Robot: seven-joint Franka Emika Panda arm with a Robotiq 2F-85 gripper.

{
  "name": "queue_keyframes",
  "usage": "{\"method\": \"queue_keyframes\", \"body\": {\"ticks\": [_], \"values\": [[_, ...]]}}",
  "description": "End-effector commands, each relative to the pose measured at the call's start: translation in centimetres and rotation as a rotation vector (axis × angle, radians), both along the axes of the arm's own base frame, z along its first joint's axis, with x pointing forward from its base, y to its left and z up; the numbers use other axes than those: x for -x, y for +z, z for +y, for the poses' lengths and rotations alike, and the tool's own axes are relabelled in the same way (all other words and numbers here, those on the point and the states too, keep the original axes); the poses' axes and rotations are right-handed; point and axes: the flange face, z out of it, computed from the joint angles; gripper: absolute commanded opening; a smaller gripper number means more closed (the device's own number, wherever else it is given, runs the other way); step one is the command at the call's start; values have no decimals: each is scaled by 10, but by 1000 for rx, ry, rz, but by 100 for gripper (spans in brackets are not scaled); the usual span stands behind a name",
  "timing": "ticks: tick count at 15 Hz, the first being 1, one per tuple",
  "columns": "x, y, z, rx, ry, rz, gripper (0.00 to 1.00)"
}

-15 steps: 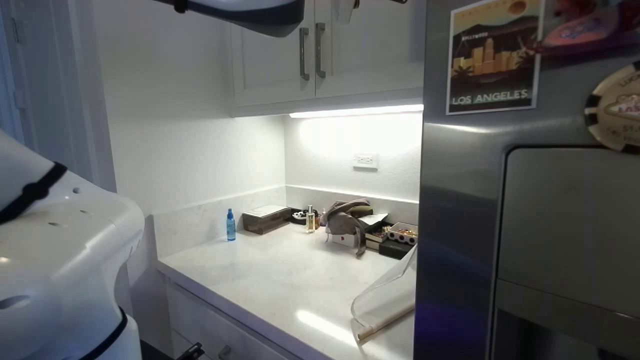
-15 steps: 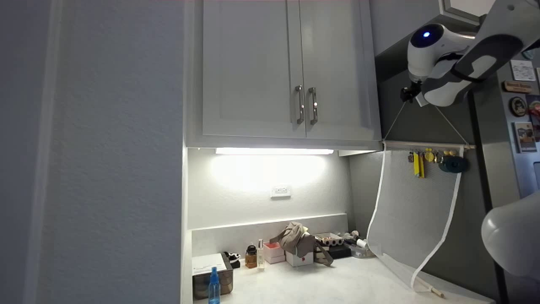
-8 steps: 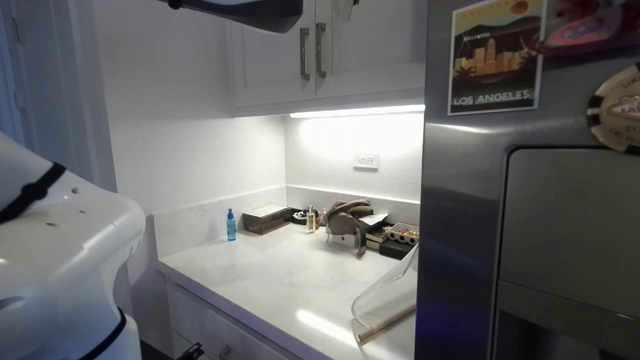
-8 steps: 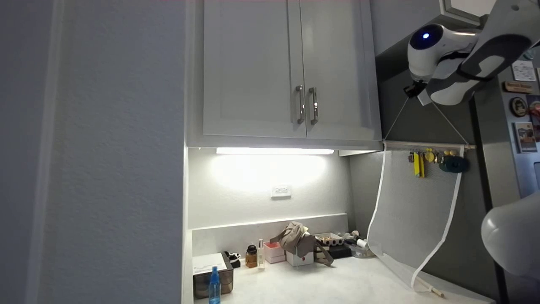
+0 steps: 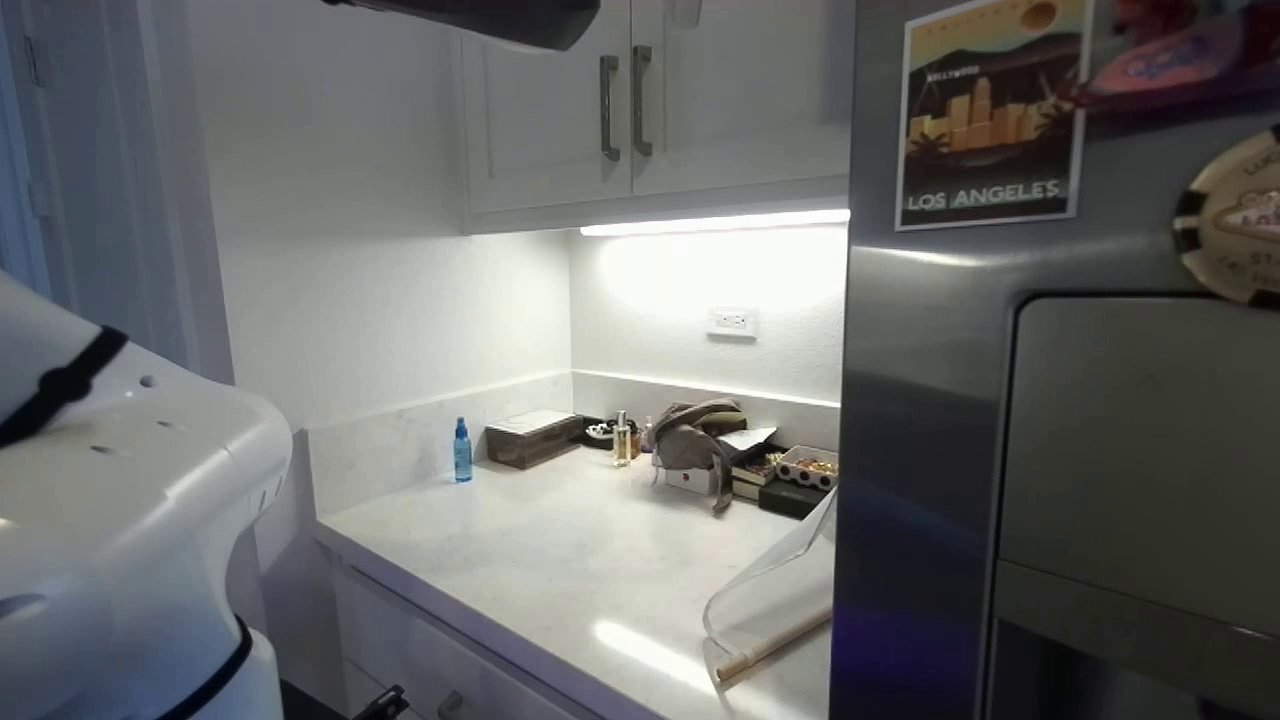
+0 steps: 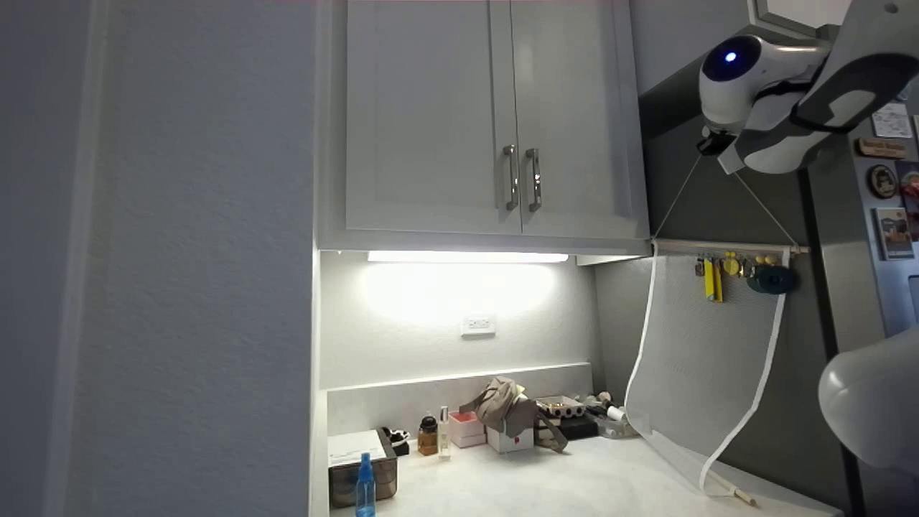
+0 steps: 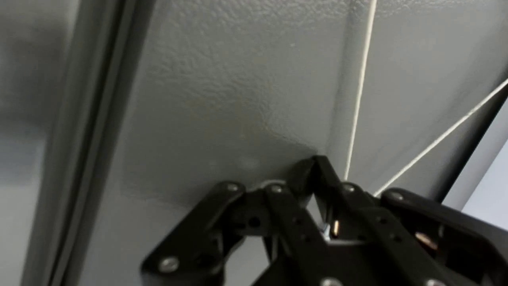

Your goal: Place the blue bottle upright on the bottom right corner of the counter, hang the white object on the side of the fridge

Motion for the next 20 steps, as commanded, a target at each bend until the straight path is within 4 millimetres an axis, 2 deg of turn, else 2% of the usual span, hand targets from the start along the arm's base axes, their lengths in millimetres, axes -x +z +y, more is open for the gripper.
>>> {"method": "queue_keyframes", "body": {"ticks": [1,2,4,7,12,13,20], "values": [[7,3,-32,3,-58,-2,0],[7,3,-32,2,-59,0,31],[7,3,-33,-4,-59,5,37],[5,-1,-32,-14,-44,13,56],[-3,-8,-34,-17,-30,30,95],[-4,-9,-36,-17,-32,32,99],[-7,-14,-46,-2,-75,30,100]]}}
